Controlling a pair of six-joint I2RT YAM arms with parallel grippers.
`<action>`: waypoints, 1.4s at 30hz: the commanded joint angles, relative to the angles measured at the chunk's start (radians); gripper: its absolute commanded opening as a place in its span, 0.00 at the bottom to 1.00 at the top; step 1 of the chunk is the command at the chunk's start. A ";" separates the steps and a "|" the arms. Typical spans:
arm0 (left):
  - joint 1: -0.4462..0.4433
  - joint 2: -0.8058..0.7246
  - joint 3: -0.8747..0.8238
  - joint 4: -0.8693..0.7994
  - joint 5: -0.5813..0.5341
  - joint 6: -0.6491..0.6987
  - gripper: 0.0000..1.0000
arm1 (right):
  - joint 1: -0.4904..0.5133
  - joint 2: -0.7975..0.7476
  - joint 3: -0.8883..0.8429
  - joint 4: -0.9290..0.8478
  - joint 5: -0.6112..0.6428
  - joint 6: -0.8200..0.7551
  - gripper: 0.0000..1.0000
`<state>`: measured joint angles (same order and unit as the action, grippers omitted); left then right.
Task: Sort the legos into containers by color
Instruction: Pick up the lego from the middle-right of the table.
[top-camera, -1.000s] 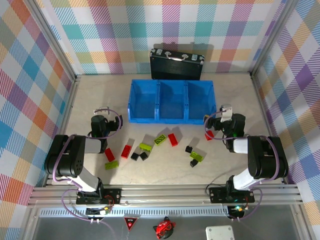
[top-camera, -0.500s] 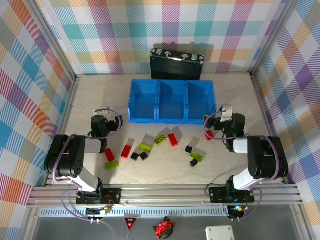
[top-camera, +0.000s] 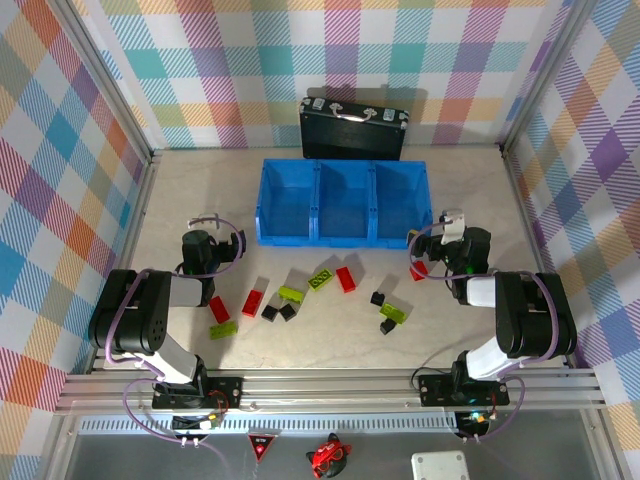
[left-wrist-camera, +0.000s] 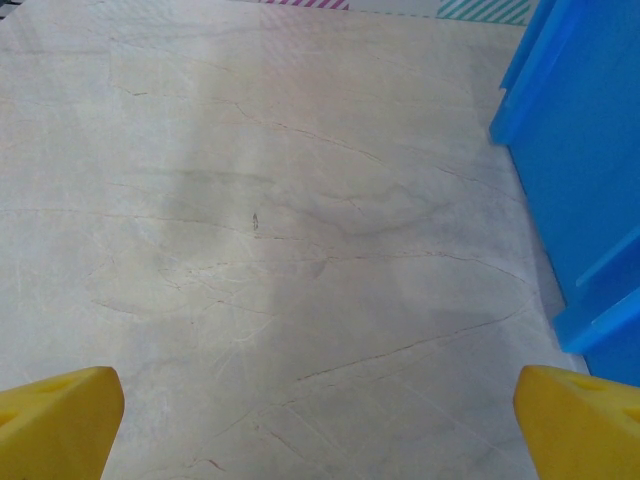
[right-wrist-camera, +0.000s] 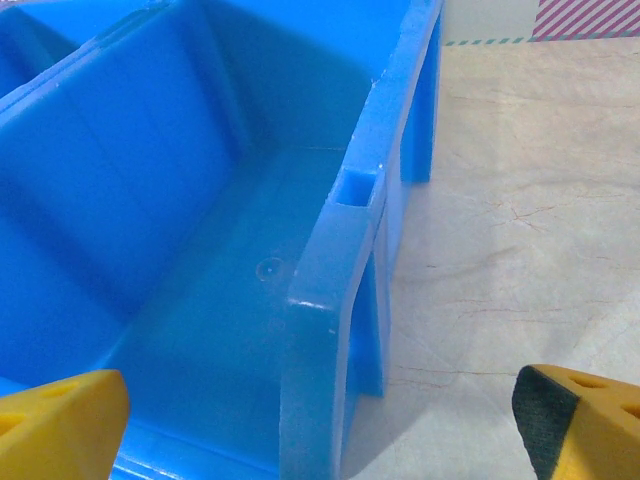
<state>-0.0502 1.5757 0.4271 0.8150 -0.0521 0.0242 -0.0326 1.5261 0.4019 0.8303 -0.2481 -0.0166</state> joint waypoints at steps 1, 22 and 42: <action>-0.005 0.004 -0.005 0.026 0.016 0.011 1.00 | -0.006 0.006 -0.008 0.030 -0.025 -0.017 0.99; -0.009 -0.187 0.017 -0.193 -0.046 -0.021 1.00 | 0.018 -0.176 0.052 -0.282 0.089 -0.018 0.99; -0.011 -0.329 0.484 -1.251 -0.063 -0.248 1.00 | 0.044 -0.320 0.448 -1.303 0.072 0.279 0.90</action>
<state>-0.0513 1.2900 0.8368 -0.2230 -0.1349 -0.1818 0.0036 1.1999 0.8082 -0.2504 -0.1360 0.1921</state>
